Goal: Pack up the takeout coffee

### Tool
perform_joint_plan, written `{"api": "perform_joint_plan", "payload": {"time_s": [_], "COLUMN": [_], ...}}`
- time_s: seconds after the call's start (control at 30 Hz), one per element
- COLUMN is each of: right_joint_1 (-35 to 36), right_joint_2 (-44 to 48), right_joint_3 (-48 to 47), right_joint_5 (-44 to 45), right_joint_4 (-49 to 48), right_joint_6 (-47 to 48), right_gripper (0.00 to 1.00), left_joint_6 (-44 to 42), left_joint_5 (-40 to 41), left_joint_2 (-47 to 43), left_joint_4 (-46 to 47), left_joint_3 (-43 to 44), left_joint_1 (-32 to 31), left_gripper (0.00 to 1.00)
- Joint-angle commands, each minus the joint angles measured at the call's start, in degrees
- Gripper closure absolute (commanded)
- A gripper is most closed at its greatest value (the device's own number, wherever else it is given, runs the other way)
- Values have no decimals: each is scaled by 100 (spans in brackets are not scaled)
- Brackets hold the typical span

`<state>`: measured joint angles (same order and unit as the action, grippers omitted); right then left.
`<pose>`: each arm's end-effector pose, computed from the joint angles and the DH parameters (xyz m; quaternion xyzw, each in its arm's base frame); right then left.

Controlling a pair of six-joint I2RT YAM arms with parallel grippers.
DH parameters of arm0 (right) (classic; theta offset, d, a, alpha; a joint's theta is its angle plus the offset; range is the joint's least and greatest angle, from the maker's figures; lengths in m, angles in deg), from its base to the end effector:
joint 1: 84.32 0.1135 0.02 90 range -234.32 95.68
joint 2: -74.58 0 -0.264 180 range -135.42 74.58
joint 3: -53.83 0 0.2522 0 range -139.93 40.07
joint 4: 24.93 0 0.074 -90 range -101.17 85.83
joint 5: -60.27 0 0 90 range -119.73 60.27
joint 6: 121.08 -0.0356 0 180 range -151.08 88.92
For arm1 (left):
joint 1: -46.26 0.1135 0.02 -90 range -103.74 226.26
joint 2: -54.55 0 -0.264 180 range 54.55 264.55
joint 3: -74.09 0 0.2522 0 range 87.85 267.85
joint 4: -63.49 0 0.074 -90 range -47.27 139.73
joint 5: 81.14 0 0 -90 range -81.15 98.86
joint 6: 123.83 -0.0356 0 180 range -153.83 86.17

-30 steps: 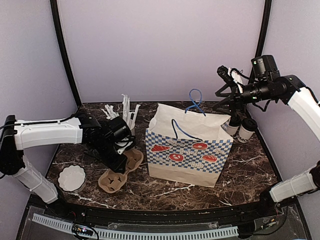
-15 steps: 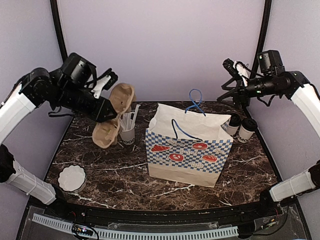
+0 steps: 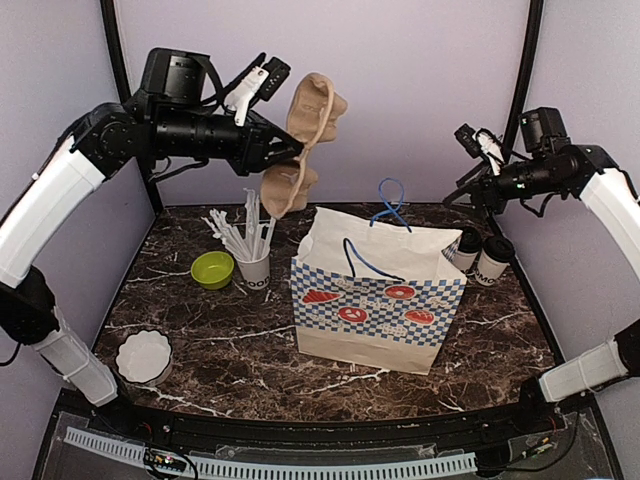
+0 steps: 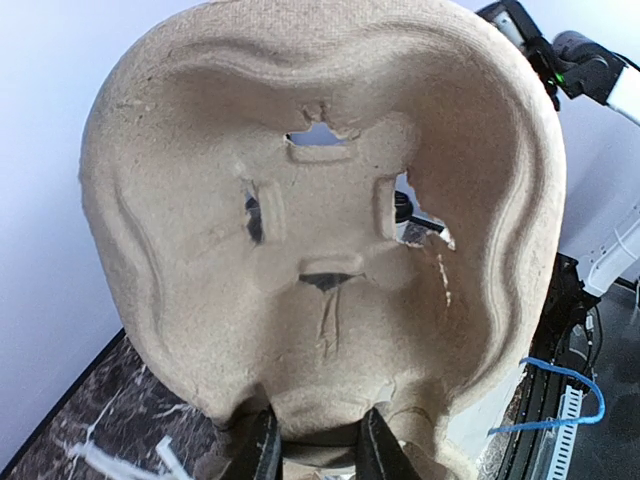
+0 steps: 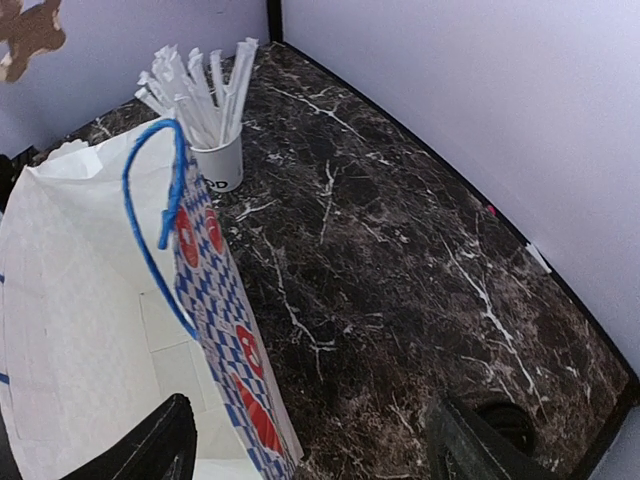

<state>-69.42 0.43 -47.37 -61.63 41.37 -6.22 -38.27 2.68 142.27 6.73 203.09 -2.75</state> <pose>0.2399 0.0833 0.4162 -0.4062 0.7769 0.2116 0.4320 0.1968 -0.2323 0.5145 0.3866 0.6952 -0.2690 0.5431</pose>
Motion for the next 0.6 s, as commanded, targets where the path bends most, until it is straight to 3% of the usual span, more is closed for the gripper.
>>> {"api": "perform_joint_plan", "payload": {"time_s": [0.0,0.17,0.57], "right_joint_1": [-487,-1210,-1279], "right_joint_2": [77,125,-46], "right_joint_3": [99,570,1973], "right_joint_5": [467,453,421], "right_joint_4": [-263,-302,-66], "right_joint_6": [-624,-1228,-1038], "right_gripper": [21,22,24], "left_joint_6": [-570,-531,-988], "left_joint_5": [-1422,-2164,-3492], "left_joint_2": [331,816,1197], "left_joint_4": [1443,1913,2265], "left_joint_3": [-186,-184,-727], "left_joint_1": [6,-4,-187], "left_gripper": [77,79,79]}}
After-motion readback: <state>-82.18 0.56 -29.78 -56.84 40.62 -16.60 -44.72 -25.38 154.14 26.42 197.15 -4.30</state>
